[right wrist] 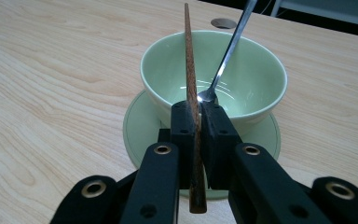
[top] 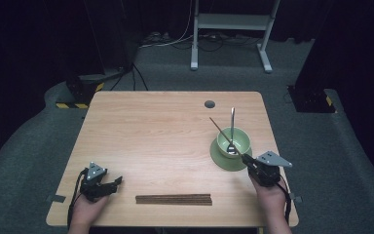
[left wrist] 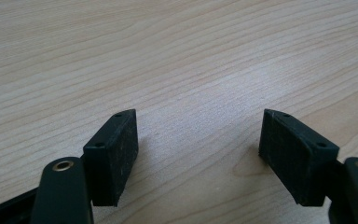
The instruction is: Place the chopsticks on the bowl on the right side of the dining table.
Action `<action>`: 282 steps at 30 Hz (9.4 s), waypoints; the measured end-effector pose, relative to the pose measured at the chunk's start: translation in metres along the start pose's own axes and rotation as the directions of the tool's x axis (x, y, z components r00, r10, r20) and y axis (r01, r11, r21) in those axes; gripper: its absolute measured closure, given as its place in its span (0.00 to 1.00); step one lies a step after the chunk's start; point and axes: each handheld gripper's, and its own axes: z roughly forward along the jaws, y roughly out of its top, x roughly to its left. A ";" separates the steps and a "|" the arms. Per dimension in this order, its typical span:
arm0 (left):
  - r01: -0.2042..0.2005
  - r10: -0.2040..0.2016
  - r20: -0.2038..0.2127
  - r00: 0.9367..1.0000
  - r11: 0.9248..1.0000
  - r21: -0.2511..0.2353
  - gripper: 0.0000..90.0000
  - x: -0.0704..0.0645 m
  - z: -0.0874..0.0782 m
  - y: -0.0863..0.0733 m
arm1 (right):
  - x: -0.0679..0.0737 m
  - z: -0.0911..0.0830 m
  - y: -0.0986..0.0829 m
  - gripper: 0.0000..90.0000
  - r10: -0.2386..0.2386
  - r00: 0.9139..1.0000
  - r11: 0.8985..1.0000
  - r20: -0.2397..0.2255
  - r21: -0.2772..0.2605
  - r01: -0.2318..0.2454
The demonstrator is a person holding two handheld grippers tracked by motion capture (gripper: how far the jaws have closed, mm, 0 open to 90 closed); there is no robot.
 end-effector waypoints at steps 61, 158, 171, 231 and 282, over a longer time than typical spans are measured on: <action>-0.002 0.002 0.002 1.000 1.000 0.001 0.31 0.000 0.000 0.000 | 0.129 0.057 -0.010 0.54 -0.148 0.906 0.965 -0.396 0.141 0.219; -0.003 0.003 0.002 1.000 1.000 0.001 0.32 0.000 0.000 0.000 | 0.118 0.062 -0.015 0.94 -0.234 0.882 0.925 -0.410 0.185 0.331; -0.003 0.003 0.001 1.000 1.000 0.001 0.32 0.000 0.000 0.000 | 0.111 0.050 -0.004 0.94 -0.218 0.898 0.948 -0.383 0.135 0.288; -0.005 0.005 0.001 1.000 1.000 0.000 0.32 0.000 0.000 0.000 | 0.043 0.005 0.013 0.94 -0.097 0.989 0.994 -0.112 -0.056 0.091; -0.006 0.006 0.002 1.000 1.000 0.000 0.33 0.000 0.000 0.000 | 0.014 -0.002 -0.002 0.93 -0.024 0.999 1.000 0.043 0.013 0.024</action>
